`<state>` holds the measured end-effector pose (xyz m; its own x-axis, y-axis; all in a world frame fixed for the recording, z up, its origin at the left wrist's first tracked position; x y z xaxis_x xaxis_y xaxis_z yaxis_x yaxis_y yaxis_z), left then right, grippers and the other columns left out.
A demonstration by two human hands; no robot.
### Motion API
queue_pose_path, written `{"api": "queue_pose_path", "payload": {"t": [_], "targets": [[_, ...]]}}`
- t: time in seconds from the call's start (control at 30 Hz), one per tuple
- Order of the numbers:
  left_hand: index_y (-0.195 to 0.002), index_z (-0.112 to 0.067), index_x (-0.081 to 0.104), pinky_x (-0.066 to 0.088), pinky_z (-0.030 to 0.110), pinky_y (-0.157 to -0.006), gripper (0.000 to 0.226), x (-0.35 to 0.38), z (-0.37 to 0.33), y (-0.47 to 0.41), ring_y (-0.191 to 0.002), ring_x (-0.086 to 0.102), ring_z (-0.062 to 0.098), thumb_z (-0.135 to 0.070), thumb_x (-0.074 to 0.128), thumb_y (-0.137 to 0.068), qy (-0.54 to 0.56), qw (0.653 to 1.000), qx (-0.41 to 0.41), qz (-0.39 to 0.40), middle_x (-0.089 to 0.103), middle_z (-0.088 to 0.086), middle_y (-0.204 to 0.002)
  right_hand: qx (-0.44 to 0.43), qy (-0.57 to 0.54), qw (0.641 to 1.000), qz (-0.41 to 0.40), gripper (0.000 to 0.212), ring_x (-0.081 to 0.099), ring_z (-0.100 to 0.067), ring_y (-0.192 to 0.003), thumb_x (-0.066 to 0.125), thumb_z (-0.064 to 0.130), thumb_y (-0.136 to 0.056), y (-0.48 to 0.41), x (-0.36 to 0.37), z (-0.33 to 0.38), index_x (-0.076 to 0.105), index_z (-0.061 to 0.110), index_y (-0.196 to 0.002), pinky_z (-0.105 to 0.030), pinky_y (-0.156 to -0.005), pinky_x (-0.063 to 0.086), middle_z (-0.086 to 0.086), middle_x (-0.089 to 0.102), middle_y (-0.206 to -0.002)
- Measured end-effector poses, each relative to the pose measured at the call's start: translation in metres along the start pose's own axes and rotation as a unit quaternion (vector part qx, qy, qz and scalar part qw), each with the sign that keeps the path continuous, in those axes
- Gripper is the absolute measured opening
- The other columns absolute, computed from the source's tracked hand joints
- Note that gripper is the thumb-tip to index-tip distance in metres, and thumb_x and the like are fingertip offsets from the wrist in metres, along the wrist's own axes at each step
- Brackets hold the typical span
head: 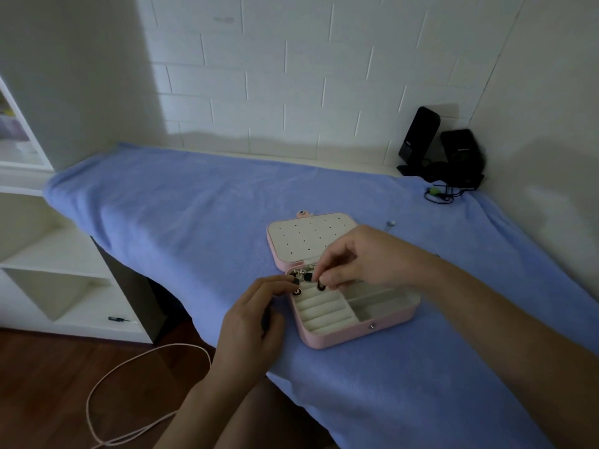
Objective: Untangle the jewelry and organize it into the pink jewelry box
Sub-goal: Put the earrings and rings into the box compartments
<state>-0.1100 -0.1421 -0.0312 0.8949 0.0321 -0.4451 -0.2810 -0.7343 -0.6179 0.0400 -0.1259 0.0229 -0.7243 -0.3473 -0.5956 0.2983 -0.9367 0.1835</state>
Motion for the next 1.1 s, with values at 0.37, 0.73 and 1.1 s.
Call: {"api": "queue_pose_path", "payload": {"t": [0.37,0.73,1.1], "targets": [[-0.103,-0.029,0.057,0.043,0.008,-0.085,0.037,-0.001,0.0,-0.001,-0.108,0.054,-0.006,-0.01,0.039,-0.077,0.004,1.0,0.01,0.004,0.058,-0.019,-0.113,0.048,0.018,0.998,-0.031,0.018,0.06,-0.008,-0.05,0.072,-0.003,-0.078,-0.021,0.012,-0.004,0.058,0.009,-0.075,-0.02,-0.055,0.049,-0.001,0.065,-0.061],[-0.103,-0.026,0.058,0.04,0.006,-0.086,0.037,0.001,-0.001,0.0,-0.108,0.054,-0.004,-0.01,0.038,-0.077,-0.005,0.999,0.01,0.034,0.056,-0.016,-0.116,0.045,0.194,0.976,-0.094,0.014,0.056,0.0,-0.056,0.079,0.018,-0.072,-0.019,0.007,0.007,0.066,0.021,-0.069,-0.021,-0.057,0.045,0.01,0.063,-0.061],[-0.104,-0.02,0.064,0.043,0.007,-0.076,0.035,0.001,-0.005,-0.003,-0.1,0.055,-0.003,-0.013,0.04,-0.079,-0.017,0.998,0.017,0.06,0.057,-0.011,-0.116,0.009,0.173,0.974,-0.145,0.006,0.055,0.001,-0.057,0.078,0.022,-0.075,-0.013,-0.01,0.0,0.073,0.019,-0.075,-0.01,-0.054,0.041,0.01,0.065,-0.066]]}}
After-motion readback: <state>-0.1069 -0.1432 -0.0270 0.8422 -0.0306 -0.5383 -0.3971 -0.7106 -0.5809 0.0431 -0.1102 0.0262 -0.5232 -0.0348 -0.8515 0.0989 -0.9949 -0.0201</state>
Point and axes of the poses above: each hand's wrist, its own y-axis away from the middle knuckle, its own x-axis out of the palm, z = x × y, the point moved 8 cm from there along -y, towards the middle knuckle
